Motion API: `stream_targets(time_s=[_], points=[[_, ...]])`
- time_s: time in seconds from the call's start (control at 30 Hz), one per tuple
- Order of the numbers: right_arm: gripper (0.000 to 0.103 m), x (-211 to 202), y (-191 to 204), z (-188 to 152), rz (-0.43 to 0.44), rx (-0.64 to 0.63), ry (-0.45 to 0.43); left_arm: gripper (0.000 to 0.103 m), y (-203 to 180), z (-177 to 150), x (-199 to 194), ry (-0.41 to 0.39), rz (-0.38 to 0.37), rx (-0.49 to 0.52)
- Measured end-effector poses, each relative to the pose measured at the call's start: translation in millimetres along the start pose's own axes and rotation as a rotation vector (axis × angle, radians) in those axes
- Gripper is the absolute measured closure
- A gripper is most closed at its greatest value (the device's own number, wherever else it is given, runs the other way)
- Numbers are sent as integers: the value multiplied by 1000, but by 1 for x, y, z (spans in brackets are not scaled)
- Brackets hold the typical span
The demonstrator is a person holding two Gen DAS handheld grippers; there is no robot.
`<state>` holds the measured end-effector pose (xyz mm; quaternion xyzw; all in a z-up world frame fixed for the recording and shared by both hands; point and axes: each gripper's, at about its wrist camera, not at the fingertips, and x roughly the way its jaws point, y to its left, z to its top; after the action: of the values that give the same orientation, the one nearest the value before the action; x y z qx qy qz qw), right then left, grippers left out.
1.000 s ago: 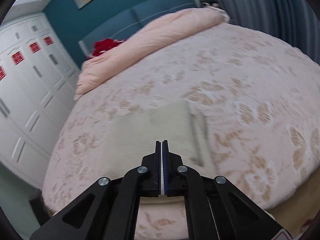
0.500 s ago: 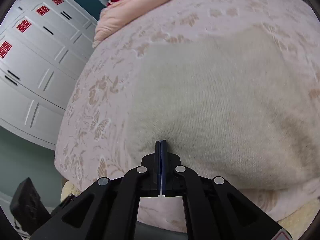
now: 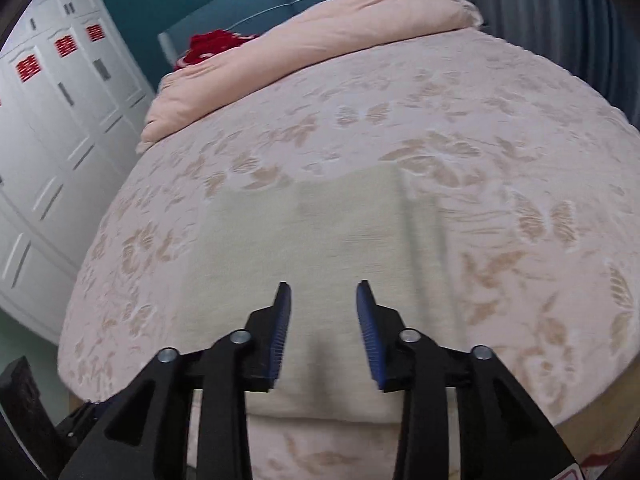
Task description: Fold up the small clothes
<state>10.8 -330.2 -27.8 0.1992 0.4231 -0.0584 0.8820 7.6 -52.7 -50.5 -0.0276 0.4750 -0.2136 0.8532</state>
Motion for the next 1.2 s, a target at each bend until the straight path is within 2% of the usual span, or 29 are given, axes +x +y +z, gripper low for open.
stream_targets(time_s=[0.07, 0.13, 0.27, 0.3, 0.33, 0.37, 0.4, 0.43, 0.47, 0.5, 0.53, 0.6, 0.63, 0.7, 0.8, 0.83, 0.87, 0.93, 1.03, 1.07, 1.1, 1.13, 1.17, 1.2], points=[[68, 3, -29, 4, -2, 81, 38, 21, -8, 12, 2, -20, -24, -1], [70, 1, -35, 11, 73, 113, 24, 21, -15, 27, 5, -41, -58, -18], [73, 15, 2, 30, 163, 17, 53, 21, -26, 52, 27, -5, -104, -64], [77, 23, 15, 33, 186, -20, 76, 21, -28, 55, 35, 16, -106, -66], [87, 31, 27, 35, 199, -62, 98, 22, -30, 57, 42, 35, -107, -67], [96, 41, 37, 36, 192, -108, 116, 24, -30, 57, 50, 56, -93, -73], [97, 54, 43, 35, 158, -148, 139, 24, -29, 57, 57, 72, -77, -80], [99, 70, 41, 34, 100, -168, 164, 24, -28, 57, 62, 80, -61, -84], [103, 88, 30, 31, 5, -171, 178, 23, -28, 56, 66, 84, -34, -79], [103, 106, 13, 26, -88, -155, 184, 23, -29, 56, 69, 84, -1, -58], [103, 116, -8, 22, -85, -109, 180, 23, -30, 55, 71, 84, 21, -32], [103, 110, -40, 23, 50, 48, 169, 23, -29, 53, 77, 112, 11, -17], [103, 100, -46, 26, 79, 92, 170, 22, -26, 51, 78, 120, 8, -28], [98, 70, -51, 28, 63, 107, 107, 21, -22, 48, 80, 128, 7, -54], [75, 35, -65, 21, 63, 141, 42, 21, -20, 46, 70, 79, -2, -77], [62, 32, -70, 19, 84, 166, 44, 21, -23, 46, 66, 62, -2, -66], [55, 31, -74, 15, 110, 192, 59, 21, -26, 47, 63, 49, -2, -50], [52, 39, -72, 13, 151, 199, 103, 19, -35, 50, 62, 41, 3, -27], [38, 59, -53, 11, 92, 129, 132, 16, -45, 54, 64, 39, 20, -9], [41, 67, -46, 11, 76, 98, 138, 15, -47, 55, 65, 40, 26, -4], [50, 73, -41, 11, 65, 73, 140, 15, -48, 56, 65, 40, 32, -2], [87, 77, -37, 12, 79, 54, 144, 15, -49, 56, 66, 41, 36, 2], [89, 78, -36, 15, 107, 63, 152, 15, -49, 56, 67, 45, 43, 13], [90, 70, -38, 19, 134, 90, 124, 15, -49, 55, 70, 50, 54, 24]])
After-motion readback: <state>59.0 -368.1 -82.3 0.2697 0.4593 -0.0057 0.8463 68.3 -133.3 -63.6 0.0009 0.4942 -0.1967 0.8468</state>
